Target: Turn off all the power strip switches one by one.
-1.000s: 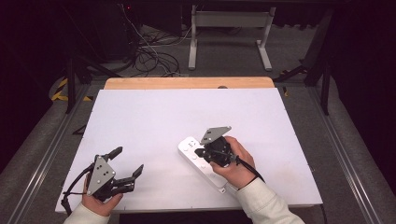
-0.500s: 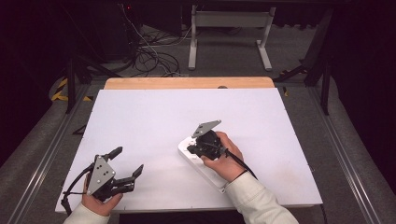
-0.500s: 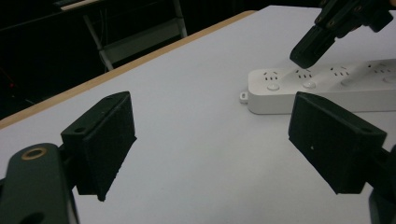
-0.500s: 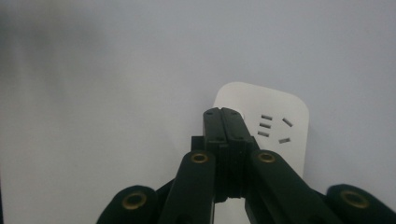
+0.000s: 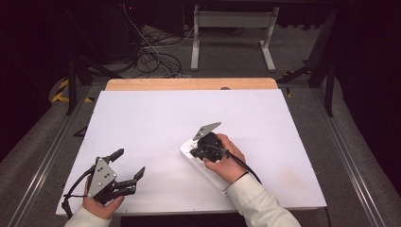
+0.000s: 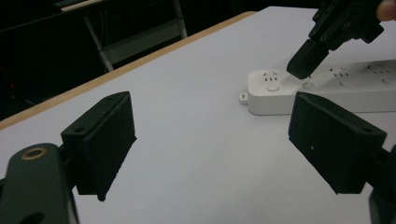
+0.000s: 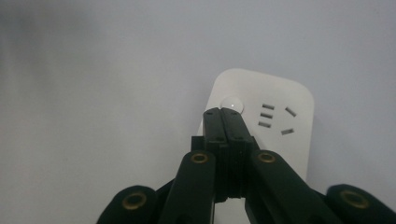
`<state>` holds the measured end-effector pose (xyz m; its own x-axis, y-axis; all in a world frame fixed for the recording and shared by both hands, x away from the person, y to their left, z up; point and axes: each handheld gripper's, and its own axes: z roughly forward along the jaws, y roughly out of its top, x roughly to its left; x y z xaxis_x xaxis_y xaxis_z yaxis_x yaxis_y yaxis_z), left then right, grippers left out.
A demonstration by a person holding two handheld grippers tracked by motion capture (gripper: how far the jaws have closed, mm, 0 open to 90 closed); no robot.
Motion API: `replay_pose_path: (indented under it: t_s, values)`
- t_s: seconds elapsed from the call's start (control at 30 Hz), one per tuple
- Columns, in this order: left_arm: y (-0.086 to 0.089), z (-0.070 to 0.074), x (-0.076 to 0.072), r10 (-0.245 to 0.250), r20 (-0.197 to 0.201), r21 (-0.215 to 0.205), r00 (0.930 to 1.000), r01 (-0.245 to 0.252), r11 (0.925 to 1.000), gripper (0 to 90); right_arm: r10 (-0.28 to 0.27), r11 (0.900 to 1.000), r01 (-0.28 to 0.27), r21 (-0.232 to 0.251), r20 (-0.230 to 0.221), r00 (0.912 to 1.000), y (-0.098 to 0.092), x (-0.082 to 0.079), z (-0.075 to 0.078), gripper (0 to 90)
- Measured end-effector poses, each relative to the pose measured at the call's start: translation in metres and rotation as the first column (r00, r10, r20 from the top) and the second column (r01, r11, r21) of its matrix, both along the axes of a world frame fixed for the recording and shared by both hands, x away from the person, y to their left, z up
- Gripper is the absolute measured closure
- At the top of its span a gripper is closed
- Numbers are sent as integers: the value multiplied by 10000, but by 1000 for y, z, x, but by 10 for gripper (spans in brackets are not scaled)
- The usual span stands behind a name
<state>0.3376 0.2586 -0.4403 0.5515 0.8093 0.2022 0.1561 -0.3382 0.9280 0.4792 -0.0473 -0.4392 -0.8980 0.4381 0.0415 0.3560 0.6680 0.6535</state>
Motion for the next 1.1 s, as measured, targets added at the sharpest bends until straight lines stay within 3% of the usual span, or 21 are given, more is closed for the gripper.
replay_pose_path:
  t_s: [0.13,0.5,1.1]
  values:
    - [0,0,0,-15,20,40,10000,15,10000,154,-12,9998,5,-223,-313,9995,-1,0,0,900]
    - [0,0,0,-13,6,-15,10000,13,10000,154,-104,9976,59,-689,-655,9978,-1,2,-2,900]
    - [0,0,0,-7,10,-11,10000,7,10000,154,-216,9951,184,-976,-322,9992,3,-3,-4,900]
